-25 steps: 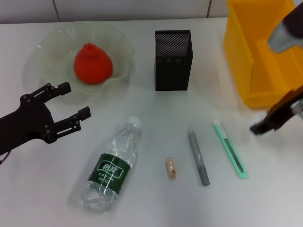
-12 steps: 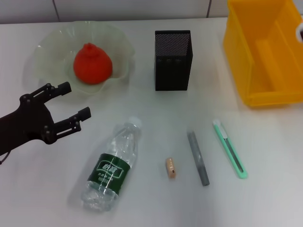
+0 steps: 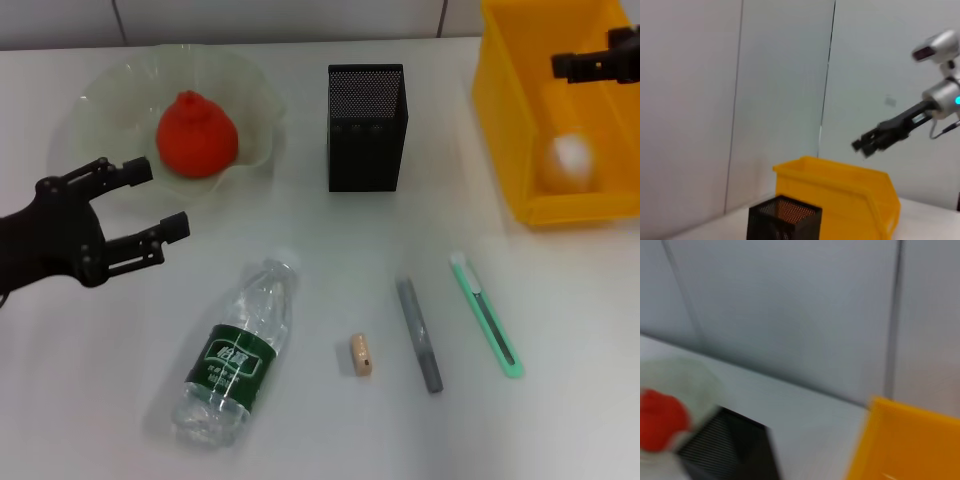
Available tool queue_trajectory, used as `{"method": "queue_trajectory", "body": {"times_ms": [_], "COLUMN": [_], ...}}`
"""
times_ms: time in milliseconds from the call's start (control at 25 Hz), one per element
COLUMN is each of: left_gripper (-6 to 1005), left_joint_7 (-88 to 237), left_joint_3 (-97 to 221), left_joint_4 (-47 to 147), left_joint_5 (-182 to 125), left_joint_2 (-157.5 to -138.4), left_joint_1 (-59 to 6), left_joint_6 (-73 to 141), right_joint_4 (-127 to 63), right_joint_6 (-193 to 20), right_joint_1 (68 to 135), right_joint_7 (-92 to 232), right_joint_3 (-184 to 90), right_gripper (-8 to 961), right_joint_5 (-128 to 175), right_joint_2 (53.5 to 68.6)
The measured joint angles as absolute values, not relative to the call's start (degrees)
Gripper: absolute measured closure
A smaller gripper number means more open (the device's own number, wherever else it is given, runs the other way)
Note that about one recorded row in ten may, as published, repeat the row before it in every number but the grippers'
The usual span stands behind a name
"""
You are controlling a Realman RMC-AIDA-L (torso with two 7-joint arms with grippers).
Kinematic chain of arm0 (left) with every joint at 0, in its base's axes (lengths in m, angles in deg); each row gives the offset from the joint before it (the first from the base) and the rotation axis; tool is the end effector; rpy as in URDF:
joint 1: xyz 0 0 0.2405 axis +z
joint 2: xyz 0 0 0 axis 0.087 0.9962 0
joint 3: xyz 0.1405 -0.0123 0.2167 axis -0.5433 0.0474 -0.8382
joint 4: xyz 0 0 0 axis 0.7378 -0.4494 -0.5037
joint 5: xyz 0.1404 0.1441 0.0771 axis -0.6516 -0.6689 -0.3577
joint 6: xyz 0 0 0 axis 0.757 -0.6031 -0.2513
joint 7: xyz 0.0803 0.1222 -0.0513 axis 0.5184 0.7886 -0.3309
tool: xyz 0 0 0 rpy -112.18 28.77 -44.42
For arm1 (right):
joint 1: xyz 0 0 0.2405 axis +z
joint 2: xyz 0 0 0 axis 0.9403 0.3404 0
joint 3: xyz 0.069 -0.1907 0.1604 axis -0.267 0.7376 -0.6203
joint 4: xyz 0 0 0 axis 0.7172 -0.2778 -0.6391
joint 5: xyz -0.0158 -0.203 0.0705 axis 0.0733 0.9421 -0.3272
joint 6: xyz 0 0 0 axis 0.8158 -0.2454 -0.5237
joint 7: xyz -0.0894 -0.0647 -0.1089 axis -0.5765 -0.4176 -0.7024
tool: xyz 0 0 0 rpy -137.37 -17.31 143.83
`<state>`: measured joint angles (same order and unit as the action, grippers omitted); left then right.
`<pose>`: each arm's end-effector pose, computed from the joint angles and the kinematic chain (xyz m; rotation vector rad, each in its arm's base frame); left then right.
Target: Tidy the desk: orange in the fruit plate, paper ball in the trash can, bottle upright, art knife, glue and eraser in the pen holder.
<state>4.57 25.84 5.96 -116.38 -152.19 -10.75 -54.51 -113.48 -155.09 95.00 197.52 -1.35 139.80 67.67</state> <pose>-0.2924 0.2863 0.0312 -2.5296 -0.4551 -0.8732 0.2134 0.3869 0.1007 -2.2787 0.8435 0.2432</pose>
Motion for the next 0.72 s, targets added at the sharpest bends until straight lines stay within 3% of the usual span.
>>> {"method": "queue_trajectory", "body": {"times_ms": [160, 360, 520, 720], "left_gripper": [177, 177, 177, 178], "left_joint_7": [-5.04, -18.69, -34.38, -53.16], "left_joint_3": [17.21, -5.3, -17.72, -29.13], "left_joint_4": [-3.06, -25.42, -43.0, -51.98], "left_joint_5": [-115.61, -115.55, -125.82, -141.35], "left_joint_2": [-152.26, -152.02, -151.87, -151.94], "left_joint_1": [-9.0, 0.48, 7.11, 8.36], "left_joint_6": [-48.76, -31.69, -22.46, -17.06], "right_joint_4": [-111.9, -99.33, -84.06, -69.76], "right_joint_6": [-156.42, -162.84, -170.49, -172.85], "right_joint_1": [86.99, 78.75, 77.75, 77.83], "right_joint_7": [181.55, 153.14, 134.8, 116.44], "right_joint_3": [-0.68, 1.36, 0.82, 0.56], "right_gripper": [134, 110, 108, 108], "right_joint_5": [120.9, 100.7, 96.41, 98.58], "right_joint_2": [67.67, 67.88, 67.68, 67.51]}}
